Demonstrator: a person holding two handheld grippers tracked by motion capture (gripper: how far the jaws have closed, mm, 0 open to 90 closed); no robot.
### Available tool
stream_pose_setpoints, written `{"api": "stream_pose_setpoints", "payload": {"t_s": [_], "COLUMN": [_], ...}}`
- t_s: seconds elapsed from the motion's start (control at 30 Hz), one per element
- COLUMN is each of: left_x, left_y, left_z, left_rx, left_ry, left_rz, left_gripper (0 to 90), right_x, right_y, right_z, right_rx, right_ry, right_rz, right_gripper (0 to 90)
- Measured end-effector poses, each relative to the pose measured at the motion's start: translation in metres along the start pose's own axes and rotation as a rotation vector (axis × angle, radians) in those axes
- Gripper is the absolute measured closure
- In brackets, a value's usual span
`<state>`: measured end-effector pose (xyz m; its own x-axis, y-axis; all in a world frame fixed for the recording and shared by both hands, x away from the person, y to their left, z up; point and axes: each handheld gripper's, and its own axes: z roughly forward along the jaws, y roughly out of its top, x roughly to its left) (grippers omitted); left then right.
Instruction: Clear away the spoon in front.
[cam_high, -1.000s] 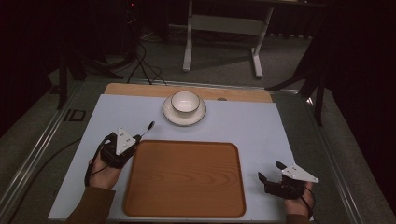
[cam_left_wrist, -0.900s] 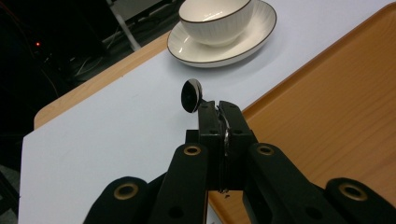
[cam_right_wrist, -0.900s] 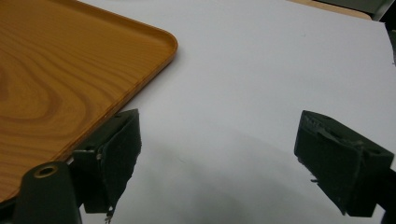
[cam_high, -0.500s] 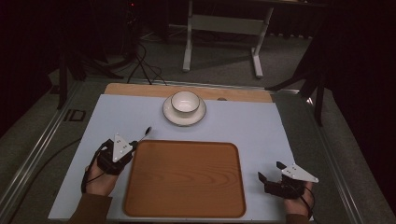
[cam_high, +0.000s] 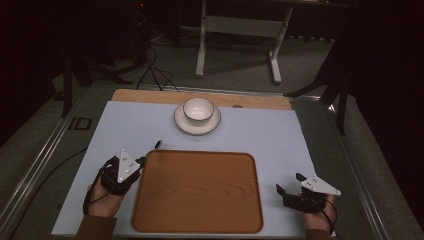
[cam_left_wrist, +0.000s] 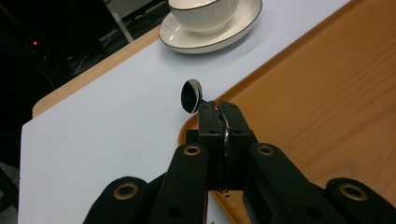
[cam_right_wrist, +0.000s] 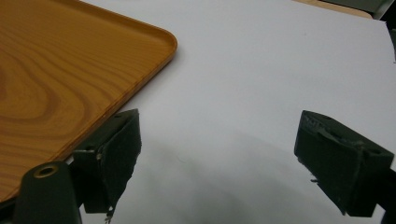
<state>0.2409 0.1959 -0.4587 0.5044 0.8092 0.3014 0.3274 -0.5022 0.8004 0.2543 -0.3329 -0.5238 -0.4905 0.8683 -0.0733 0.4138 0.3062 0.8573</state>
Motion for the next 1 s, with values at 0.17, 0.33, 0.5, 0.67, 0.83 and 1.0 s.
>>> {"api": "stream_pose_setpoints", "payload": {"t_s": [0.17, 0.33, 0.5, 0.67, 0.83, 1.0], "left_x": [-0.004, -0.009, -0.012, -0.015, -0.019, -0.02], "left_y": [-0.001, -0.006, -0.008, -0.012, -0.017, -0.022], "left_z": [-0.004, -0.006, -0.009, -0.014, -0.014, -0.014], "left_rx": [-0.004, 0.0, -0.002, 0.002, 0.019, 0.041], "left_ry": [-0.006, -0.016, -0.018, -0.03, -0.027, -0.009], "left_rz": [0.014, 0.011, 0.019, 0.014, 0.021, 0.029], "left_gripper": [88.7, 88.7, 88.7, 88.7, 88.6, 88.5], "right_x": [0.0, 0.0, 0.0, 0.0, -0.001, -0.001], "right_y": [0.0, 0.0, 0.0, 0.0, 0.0, 0.0], "right_z": [0.0, 0.0, 0.0, 0.0, -0.001, -0.001], "right_rx": [0.001, -0.001, 0.001, 0.0, -0.003, -0.004], "right_ry": [0.001, 0.0, -0.002, -0.001, -0.002, -0.004], "right_rz": [-0.002, 0.003, 0.001, 0.004, 0.004, 0.005], "right_gripper": [14.6, 14.6, 14.6, 14.6, 14.6, 14.6]}}
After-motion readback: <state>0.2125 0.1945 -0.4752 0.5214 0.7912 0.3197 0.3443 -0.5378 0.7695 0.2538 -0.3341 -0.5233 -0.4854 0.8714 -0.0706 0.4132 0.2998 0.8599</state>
